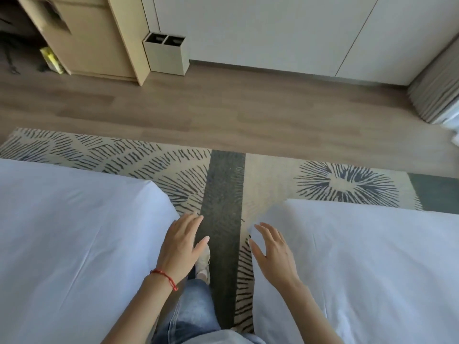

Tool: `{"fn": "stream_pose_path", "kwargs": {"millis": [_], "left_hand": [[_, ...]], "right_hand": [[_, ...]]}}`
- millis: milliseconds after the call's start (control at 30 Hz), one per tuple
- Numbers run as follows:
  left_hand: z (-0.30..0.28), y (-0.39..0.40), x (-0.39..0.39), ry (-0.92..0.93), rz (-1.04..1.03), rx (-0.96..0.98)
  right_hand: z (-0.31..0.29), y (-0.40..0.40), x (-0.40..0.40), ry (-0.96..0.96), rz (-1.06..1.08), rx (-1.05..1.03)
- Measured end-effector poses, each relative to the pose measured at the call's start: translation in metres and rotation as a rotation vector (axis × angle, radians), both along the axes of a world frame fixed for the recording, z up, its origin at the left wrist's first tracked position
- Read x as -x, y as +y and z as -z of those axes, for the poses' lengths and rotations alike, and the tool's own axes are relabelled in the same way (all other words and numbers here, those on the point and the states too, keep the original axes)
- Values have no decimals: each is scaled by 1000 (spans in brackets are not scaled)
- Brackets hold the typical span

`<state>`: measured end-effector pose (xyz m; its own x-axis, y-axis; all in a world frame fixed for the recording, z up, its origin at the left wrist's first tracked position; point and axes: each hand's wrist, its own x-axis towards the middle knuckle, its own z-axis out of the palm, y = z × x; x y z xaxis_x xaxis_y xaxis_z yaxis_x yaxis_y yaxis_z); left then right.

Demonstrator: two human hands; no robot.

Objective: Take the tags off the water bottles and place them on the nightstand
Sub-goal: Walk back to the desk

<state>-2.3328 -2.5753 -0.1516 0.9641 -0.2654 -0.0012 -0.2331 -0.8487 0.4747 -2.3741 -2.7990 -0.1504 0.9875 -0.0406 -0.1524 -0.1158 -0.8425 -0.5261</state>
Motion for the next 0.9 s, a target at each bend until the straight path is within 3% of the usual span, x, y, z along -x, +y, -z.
{"fn": "stream_pose_path", "kwargs": {"millis": [433, 667, 900], "left_hand": [[-28, 78, -291, 4, -83, -3], [-33, 109, -393, 85, -178, -62], [-22, 140, -490, 119, -328, -141]], "right_hand": [[-12, 53, -311, -134, -114, 141], [-32, 82, -437, -213, -192, 169], [-27, 126, -588, -228, -418, 149]]}}
